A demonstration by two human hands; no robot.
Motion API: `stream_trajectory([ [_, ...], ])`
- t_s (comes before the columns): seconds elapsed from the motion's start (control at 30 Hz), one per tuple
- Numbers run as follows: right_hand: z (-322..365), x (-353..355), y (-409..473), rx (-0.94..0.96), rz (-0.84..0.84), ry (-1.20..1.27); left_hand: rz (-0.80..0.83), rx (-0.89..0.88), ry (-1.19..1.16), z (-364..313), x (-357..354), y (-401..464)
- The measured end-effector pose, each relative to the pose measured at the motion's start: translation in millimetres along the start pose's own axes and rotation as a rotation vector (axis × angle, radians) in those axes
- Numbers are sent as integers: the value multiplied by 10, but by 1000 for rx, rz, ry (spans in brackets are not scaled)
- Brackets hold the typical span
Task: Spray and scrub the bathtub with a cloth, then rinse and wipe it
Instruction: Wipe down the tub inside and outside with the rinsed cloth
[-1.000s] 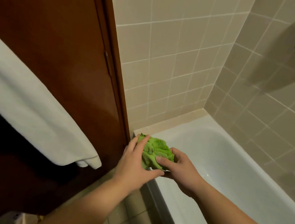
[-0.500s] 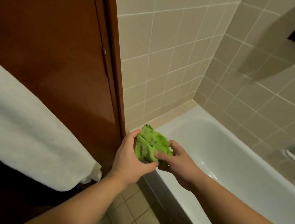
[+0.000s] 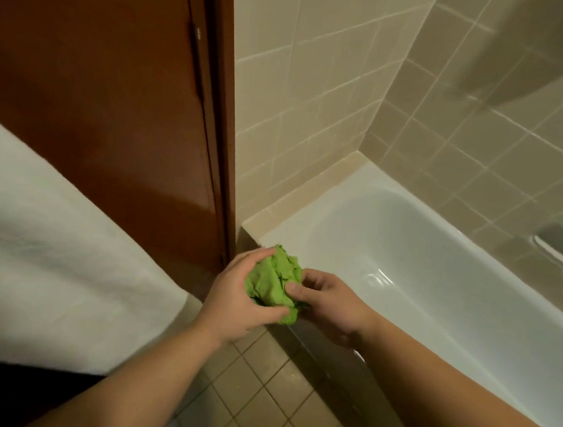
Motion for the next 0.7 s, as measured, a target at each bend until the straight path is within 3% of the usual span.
stream_trajectory([
  [0.27,-676,607,718,-11,-199,-248,-20,244,-39,997,-585,138],
  [0.43,-1102,1516,1446,121,-534,-956,-49,334,23,1846,-1174,328],
  [0.57,-1428,2008,2161,114,-445,-1296,-136,337,71,2534,-1593,628],
  [0.7,-1573,2164,2751,209,-433,-1447,-262,384,-33,3059,-1947,1062],
])
Point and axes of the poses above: each hand's wrist, its own y-axis towards the middle knuckle, its own x-axis out of the back of the hand, z = x × y, the point moved 2 cm from there along y, towards the middle knuckle, and after that the axes turned 14 degrees about y, right-handed, at the moved point
